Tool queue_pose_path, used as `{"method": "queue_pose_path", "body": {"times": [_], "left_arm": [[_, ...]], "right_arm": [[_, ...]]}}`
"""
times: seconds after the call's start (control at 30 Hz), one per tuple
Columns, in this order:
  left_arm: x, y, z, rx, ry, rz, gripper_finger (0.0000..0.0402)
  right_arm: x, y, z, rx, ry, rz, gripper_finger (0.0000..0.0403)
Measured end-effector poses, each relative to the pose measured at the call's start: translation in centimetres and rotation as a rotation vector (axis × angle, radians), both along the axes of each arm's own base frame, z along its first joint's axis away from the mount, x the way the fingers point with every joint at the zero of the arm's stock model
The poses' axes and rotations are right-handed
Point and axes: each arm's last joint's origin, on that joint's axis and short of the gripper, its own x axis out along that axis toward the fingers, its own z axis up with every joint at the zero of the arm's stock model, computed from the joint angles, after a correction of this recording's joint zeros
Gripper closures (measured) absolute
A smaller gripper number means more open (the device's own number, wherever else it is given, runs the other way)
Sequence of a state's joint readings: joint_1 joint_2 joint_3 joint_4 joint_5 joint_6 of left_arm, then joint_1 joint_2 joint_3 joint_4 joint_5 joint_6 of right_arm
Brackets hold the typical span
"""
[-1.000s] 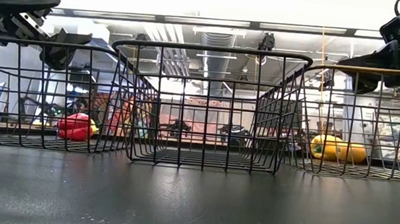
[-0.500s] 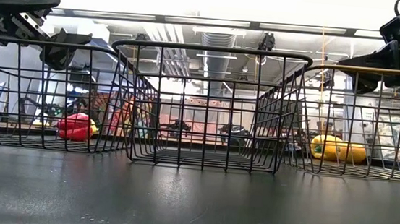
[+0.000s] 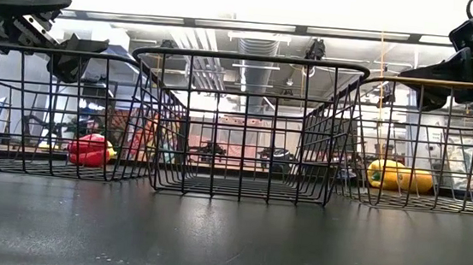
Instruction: Sort produce into baskets
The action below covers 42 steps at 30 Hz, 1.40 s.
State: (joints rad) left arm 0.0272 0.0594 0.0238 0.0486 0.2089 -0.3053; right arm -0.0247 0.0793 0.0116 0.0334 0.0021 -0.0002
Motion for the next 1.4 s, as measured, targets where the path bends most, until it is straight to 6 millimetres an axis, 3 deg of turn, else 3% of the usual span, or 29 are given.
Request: {"method": "queue_pose_path", "body": {"times": [0.23,0.3,0.5,0.73,0.87,1.07,1.4], "left_arm": [[0.0,0.0,0.1,0.017,-0.009,0.010,0.0072],[0.0,0.2,0.5,0.047,-0.059,0.088,0.0072],[-0.4,0.8,2.9,-0.424,-0.276,0.196,0.0072],[-1.6,1.8,4.7,-0.485,-0.544,0.532,0.0072],[-1.7,1.8,6.1,-0.328,-0.537,0.567,0.0072],[-1.1,1.9,10.6,-0.165,-0.417,0.665,0.0072],[2.5,4.5,17.7,-0.133,0.068,0.911,0.0072]], "right_arm": [[0.0,0.0,0.0,0.000,0.000,0.000,0.0392],[0.0,0.0,0.0,0.000,0.000,0.000,0.0392],[0.0,0.0,0.0,0.000,0.000,0.000,0.0392],[0.0,0.0,0.0,0.000,0.000,0.000,0.0392],[0.0,0.0,0.0,0.000,0.000,0.000,0.0392],[0.0,0.0,0.0,0.000,0.000,0.000,0.0392],[0.0,0.0,0.0,0.000,0.001,0.000,0.0392]]}}
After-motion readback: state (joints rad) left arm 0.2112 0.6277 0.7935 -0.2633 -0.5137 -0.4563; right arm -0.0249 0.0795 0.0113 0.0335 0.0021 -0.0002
